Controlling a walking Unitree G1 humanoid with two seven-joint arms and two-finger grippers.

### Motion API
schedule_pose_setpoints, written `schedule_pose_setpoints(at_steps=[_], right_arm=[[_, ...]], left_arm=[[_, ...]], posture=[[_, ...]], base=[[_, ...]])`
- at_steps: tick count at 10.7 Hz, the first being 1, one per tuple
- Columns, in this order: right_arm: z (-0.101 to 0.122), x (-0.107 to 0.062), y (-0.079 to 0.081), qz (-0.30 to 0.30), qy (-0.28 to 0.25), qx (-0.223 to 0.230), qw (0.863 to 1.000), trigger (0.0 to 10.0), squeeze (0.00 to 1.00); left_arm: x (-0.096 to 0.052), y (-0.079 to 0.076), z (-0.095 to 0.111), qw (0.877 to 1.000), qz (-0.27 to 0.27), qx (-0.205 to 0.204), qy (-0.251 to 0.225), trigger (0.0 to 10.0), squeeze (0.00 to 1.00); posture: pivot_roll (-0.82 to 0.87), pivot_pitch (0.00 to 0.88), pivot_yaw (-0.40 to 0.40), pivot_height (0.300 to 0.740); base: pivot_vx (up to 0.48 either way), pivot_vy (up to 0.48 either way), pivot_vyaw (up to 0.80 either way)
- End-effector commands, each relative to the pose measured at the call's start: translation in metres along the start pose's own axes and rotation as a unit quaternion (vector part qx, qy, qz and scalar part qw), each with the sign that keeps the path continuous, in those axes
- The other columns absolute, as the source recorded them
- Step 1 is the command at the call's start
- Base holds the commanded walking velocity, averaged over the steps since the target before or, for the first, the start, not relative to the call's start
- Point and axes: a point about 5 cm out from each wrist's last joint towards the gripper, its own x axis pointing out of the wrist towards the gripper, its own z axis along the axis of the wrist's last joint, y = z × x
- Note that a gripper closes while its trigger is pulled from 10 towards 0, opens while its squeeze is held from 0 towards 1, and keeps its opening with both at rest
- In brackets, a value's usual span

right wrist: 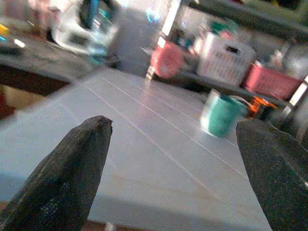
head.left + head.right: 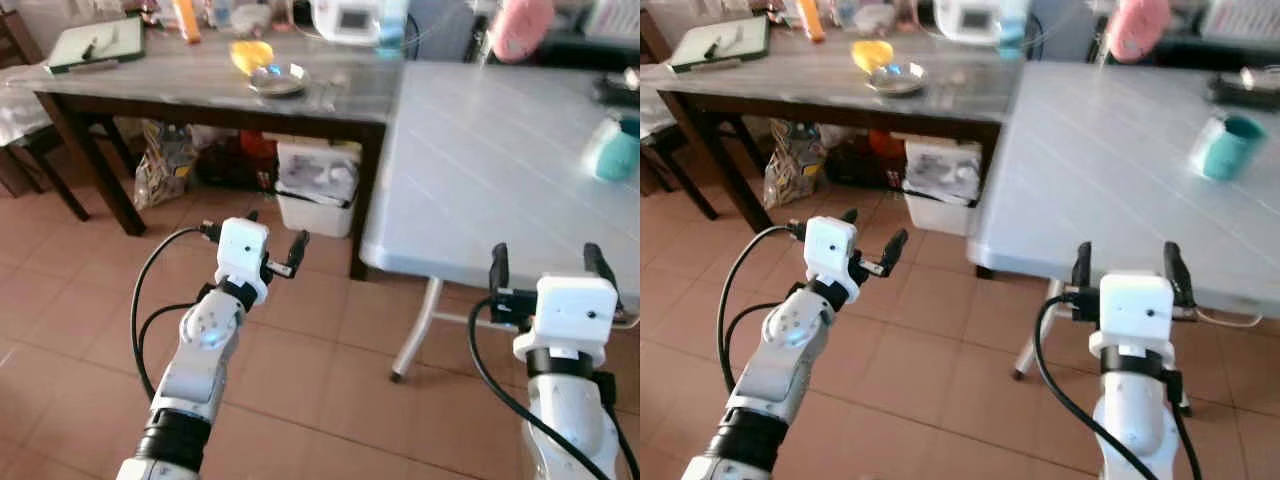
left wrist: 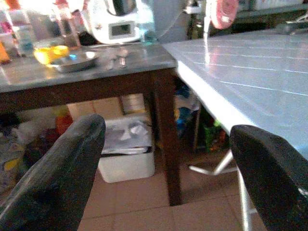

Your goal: Setting the table

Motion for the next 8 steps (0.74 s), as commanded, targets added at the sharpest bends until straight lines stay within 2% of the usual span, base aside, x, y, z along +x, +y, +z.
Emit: schedule_pose_setpoints(at_steps=[1,8], right_arm=[[0.0021,0.0,-0.0027,-0.01,-0.004,-0.003,1.0,10.0,0.2],[0.0027,0.0012,-0.0043,-0.021,-0.008,-0.007,1.0,10.0,0.2]], left_arm=[[0.0041,-0.0053,0.0058,1.0,-0.018,0.003,-0.011,10.0,0.0],[0.0037,-0.0084,0.005,1.0,-0.027,0.004,-0.012,10.0,0.0]], posture=[[0.03,0.109,0.057,0.74],[0.04,0.112,0.052,0.74]], base=[[0.0,-0.48,0.0],[0.0,-0.48,0.0]])
